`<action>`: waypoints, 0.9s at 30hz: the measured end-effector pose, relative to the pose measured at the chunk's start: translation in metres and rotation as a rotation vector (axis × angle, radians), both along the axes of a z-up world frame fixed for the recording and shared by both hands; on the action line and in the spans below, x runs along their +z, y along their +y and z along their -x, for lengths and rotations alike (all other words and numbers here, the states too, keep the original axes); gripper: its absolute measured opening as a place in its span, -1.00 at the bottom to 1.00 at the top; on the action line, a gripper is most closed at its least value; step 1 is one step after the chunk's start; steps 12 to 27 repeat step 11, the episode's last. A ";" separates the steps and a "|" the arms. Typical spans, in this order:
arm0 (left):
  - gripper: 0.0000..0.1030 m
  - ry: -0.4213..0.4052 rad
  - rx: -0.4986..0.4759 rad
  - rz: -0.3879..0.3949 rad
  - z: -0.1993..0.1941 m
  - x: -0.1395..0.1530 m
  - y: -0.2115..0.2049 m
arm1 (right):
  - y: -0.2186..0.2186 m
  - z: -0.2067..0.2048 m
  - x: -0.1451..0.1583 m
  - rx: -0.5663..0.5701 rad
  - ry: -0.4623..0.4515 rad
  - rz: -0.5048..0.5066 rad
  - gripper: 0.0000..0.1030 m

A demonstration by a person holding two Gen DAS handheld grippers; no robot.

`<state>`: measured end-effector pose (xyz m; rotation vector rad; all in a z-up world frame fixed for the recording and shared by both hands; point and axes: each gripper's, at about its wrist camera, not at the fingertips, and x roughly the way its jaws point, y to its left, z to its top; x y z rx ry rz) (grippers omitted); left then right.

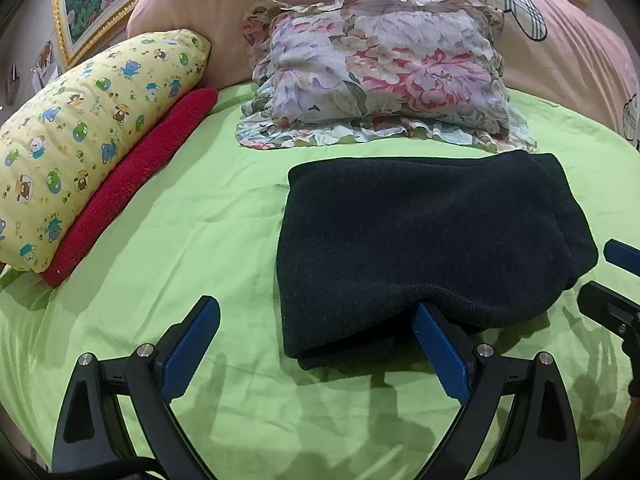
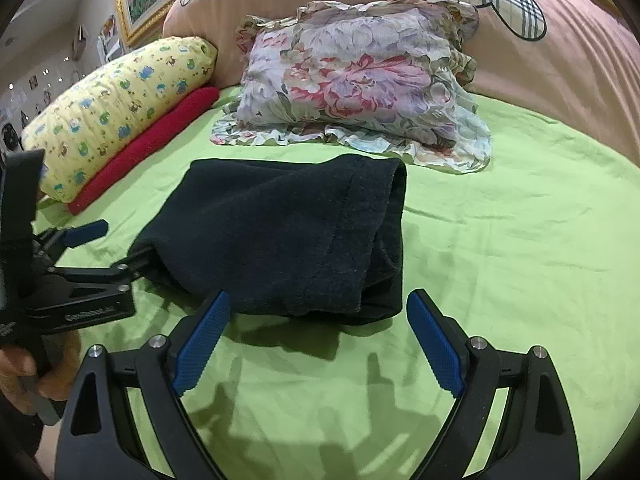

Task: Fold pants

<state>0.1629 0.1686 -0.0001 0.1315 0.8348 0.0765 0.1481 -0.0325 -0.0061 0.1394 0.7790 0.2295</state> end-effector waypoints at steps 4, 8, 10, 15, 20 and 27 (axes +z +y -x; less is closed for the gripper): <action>0.88 0.002 -0.001 -0.020 -0.001 -0.001 -0.001 | -0.003 0.002 0.002 -0.007 0.001 -0.015 0.75; 0.88 0.010 0.006 -0.025 -0.003 -0.001 -0.001 | -0.005 0.003 0.001 -0.007 0.003 -0.025 0.75; 0.88 0.009 0.016 -0.033 -0.002 -0.002 -0.002 | -0.006 0.003 -0.001 -0.004 0.010 -0.027 0.75; 0.88 0.010 0.017 -0.035 -0.001 -0.002 -0.003 | -0.007 0.003 -0.003 0.000 0.019 -0.034 0.75; 0.88 0.010 0.017 -0.035 -0.001 -0.002 -0.003 | -0.007 0.003 -0.003 0.000 0.019 -0.034 0.75; 0.88 0.010 0.017 -0.035 -0.001 -0.002 -0.003 | -0.007 0.003 -0.003 0.000 0.019 -0.034 0.75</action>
